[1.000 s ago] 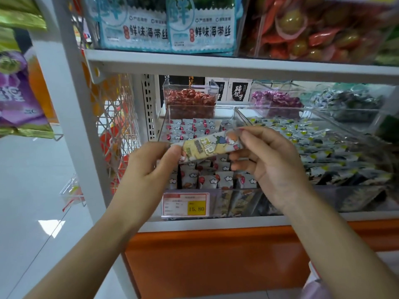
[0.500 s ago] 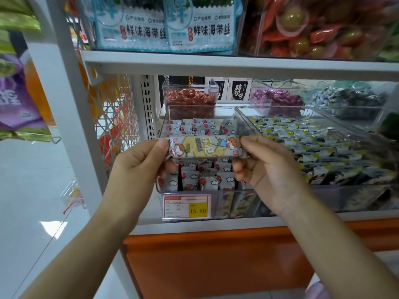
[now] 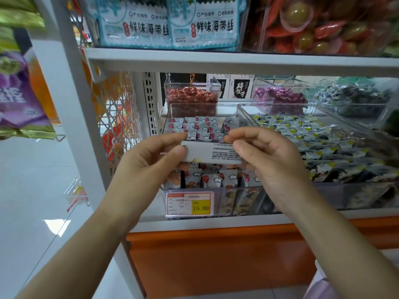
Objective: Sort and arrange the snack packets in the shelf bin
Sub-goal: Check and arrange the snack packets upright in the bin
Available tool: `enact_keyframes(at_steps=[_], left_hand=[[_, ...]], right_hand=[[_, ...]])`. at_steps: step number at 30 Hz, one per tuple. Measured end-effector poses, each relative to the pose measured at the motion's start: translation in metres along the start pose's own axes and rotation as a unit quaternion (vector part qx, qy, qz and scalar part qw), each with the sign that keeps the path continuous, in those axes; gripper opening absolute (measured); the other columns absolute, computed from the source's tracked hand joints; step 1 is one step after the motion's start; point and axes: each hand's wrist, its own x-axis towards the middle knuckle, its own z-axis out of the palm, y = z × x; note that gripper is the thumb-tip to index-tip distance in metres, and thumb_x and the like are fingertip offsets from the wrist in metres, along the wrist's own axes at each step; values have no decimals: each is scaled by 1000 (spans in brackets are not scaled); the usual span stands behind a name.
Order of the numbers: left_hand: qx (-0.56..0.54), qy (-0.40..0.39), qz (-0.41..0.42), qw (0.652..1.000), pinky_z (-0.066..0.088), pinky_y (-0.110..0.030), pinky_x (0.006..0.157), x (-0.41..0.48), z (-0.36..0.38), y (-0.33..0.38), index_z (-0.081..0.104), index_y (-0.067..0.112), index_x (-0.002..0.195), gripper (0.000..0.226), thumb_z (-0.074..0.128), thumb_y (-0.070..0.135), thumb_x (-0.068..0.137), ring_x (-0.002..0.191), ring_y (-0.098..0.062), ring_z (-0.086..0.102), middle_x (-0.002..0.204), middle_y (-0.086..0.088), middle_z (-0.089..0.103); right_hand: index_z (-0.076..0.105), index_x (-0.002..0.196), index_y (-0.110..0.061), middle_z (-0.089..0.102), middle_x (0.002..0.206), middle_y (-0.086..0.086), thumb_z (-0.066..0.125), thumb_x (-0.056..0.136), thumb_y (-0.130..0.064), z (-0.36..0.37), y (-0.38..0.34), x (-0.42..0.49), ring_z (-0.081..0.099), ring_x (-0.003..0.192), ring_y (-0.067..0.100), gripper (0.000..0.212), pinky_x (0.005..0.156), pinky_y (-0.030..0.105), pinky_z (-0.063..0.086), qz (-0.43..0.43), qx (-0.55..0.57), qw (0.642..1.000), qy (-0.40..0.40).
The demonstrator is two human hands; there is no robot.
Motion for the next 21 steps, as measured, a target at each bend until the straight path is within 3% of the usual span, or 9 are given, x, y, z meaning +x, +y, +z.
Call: enact_keyframes(at_steps=[4,7,12,15,18,21], left_hand=[[-27,18,12,999,54,-16,67,0,4,3,64,14,112,41,61,19,71,84,-14,70,96,-2,73],[-19,3,22,1000,54,-16,67,-2,4,5,63,13,112,42,60,16,70,85,-13,70,98,1,73],[58,-20,35,998,53,-14,70,-5,4,5,63,30,110,38,62,22,73,82,-11,70,96,5,71],[132,-17,35,990,55,-21,69,-5,3,5,66,35,100,22,70,27,80,82,-10,66,87,8,68],[181,-3,29,983,55,-30,66,-5,2,7,67,29,83,14,63,38,74,76,-12,62,78,4,65],[203,-3,38,979,50,-24,58,-4,0,10,66,21,69,18,68,35,80,65,-9,59,70,-1,65]], right_hand=[[72,92,-19,73,88,0,71,76,-25,1,-4,-3,70,78,15,17,61,25,57,-6,-31,999,-24],[72,89,-21,73,83,-1,67,79,-15,3,-6,-6,70,70,16,12,53,25,57,-33,-67,997,-16],[70,80,-21,67,68,-11,65,84,-18,4,-6,-5,61,60,1,8,54,9,43,-115,-206,971,37],[70,79,-19,64,63,-9,64,85,-20,5,-6,-5,58,57,3,9,51,13,42,-125,-225,965,42],[70,80,-19,67,67,-6,63,85,-23,8,-6,-5,59,62,11,11,53,17,44,-135,-230,964,18],[69,77,-23,67,66,-7,60,83,-29,10,-8,-5,60,61,10,12,52,14,43,-129,-222,966,0]])
